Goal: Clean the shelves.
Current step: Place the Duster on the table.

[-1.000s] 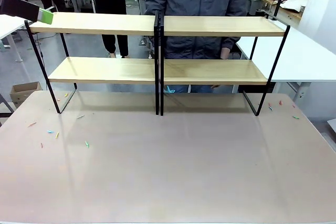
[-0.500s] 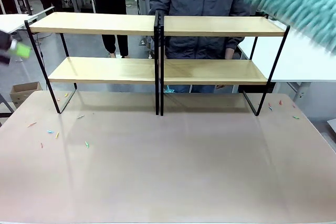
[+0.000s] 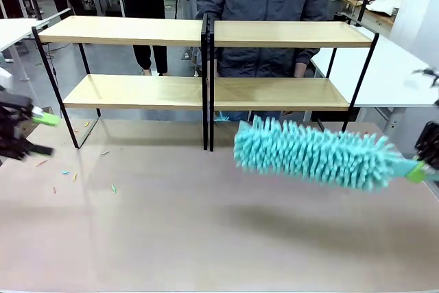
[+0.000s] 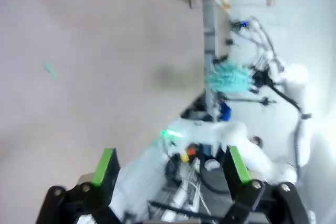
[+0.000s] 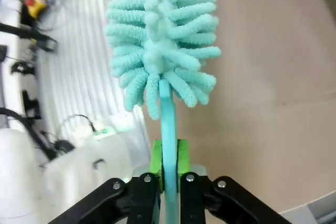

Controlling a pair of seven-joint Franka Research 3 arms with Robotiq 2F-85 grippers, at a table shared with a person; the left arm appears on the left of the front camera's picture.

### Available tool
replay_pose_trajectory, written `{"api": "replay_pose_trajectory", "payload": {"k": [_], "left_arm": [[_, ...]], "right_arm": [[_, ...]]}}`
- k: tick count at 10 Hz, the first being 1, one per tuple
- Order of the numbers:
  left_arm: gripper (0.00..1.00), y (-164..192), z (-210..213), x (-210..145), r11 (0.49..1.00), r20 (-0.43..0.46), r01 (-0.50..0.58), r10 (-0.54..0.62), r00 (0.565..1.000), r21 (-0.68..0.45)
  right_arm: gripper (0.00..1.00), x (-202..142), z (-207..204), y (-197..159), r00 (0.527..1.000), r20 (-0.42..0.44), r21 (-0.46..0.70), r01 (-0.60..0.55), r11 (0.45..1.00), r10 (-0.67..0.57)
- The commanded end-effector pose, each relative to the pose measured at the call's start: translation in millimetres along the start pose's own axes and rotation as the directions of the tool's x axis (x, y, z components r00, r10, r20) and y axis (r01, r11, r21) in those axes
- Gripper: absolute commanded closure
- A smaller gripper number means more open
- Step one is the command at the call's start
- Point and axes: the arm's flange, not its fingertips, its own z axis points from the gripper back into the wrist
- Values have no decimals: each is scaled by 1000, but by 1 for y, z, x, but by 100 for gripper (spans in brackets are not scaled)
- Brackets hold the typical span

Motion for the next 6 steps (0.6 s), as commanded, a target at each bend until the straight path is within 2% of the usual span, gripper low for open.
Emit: {"api": "replay_pose_trajectory", "payload": {"k": [1,2,3,6], "left_arm": [[0,23,-50,-6,989,-197,-147,139,970,-27],[0,0,0,0,1000,0,0,0,1000,0],[0,0,0,0,1000,0,0,0,1000,0],[0,0,0,0,1000,0,0,0,1000,0]], "right_arm": [[88,-22,-30,-26,998,56,-75,25,997,-21],[88,-24,-32,-35,994,111,-135,16,991,-1],[88,-25,-33,-41,993,122,-168,13,986,8],[88,-17,-30,-46,996,93,-161,4,987,12]]}}
